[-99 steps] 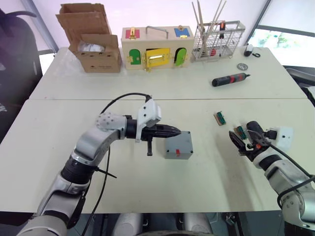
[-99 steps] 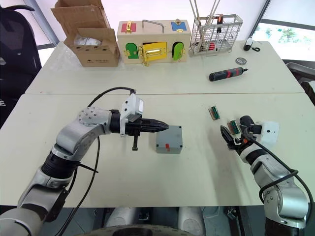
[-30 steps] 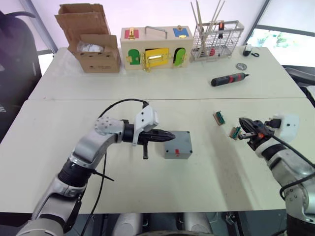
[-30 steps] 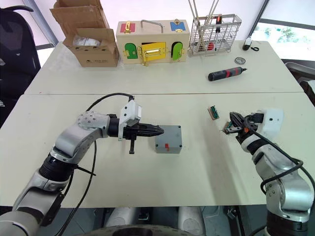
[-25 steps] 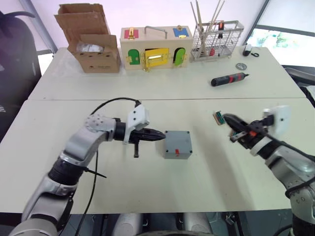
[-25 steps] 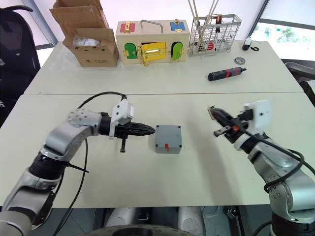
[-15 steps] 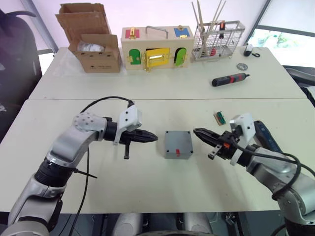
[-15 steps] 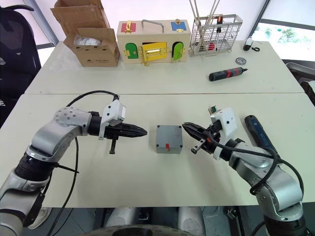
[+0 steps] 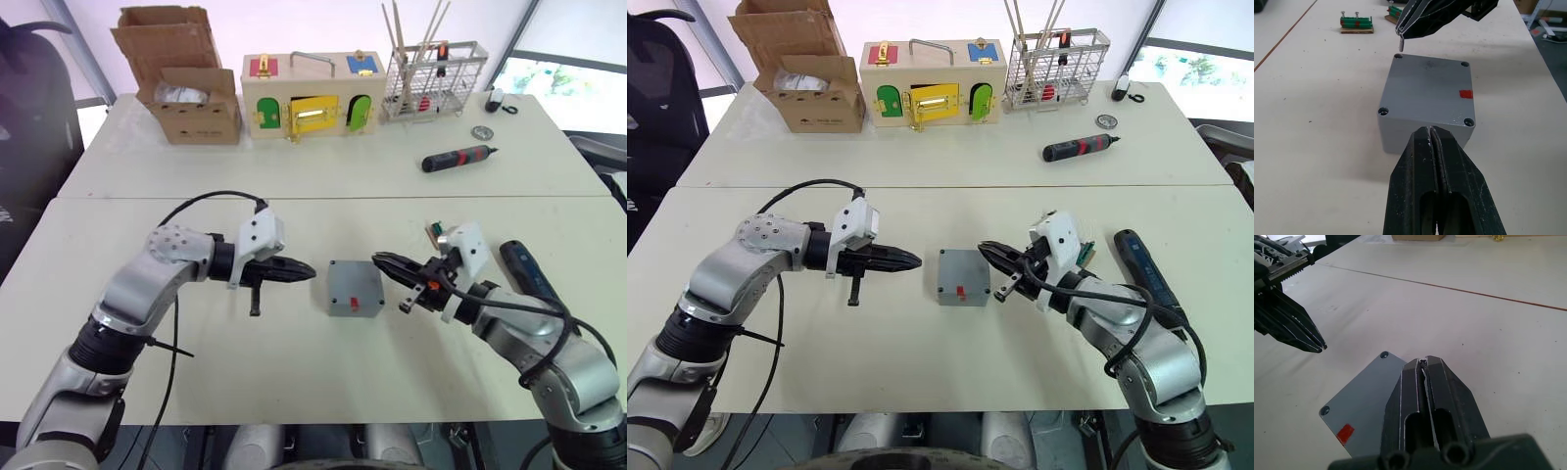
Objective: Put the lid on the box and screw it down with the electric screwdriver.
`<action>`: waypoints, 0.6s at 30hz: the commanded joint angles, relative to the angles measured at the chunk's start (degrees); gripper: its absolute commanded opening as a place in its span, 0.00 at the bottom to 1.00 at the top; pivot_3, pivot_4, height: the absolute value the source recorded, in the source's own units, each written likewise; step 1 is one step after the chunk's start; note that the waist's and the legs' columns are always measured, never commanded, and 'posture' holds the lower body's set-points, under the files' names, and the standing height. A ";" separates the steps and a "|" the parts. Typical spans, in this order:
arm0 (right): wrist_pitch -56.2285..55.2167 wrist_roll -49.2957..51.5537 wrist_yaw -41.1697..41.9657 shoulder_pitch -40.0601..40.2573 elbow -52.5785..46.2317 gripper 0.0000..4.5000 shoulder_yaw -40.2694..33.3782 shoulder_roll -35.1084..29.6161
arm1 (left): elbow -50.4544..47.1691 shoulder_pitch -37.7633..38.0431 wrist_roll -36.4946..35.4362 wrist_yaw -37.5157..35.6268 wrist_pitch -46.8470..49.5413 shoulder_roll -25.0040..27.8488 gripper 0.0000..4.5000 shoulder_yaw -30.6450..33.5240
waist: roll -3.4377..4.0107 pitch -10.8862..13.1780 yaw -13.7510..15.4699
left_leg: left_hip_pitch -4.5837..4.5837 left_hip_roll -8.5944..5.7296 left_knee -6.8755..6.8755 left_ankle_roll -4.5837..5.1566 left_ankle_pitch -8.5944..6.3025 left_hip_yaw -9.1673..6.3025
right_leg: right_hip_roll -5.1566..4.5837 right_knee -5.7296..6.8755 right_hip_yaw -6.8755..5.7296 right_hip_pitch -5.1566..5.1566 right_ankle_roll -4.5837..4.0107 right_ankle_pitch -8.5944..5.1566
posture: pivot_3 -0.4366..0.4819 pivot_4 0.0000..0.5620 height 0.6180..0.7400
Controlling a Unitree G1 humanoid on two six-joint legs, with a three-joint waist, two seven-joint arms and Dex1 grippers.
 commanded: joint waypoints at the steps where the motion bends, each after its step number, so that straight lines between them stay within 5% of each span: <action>1: -1.50 -0.56 0.34 -0.97 -0.55 0.00 -0.20 0.25 | -1.66 -0.19 -0.55 0.13 -0.36 -0.16 0.00 0.96 | 0.00 0.00 -0.02 | 0.00 0.00 0.00 0.00 0.00 0.00 | 0.00 0.00 0.00 0.00 0.00 0.00 | 0.48 0.27 0.62; 18: -1.80 -1.69 0.87 0.69 0.76 0.00 -0.32 0.14 | -1.69 -0.19 -0.51 0.46 -0.34 -0.53 0.00 0.90 | 0.00 0.00 0.00 | 0.00 0.00 0.00 0.00 0.00 0.00 | 0.01 0.00 -0.01 0.00 0.00 0.00 | 0.48 0.27 0.62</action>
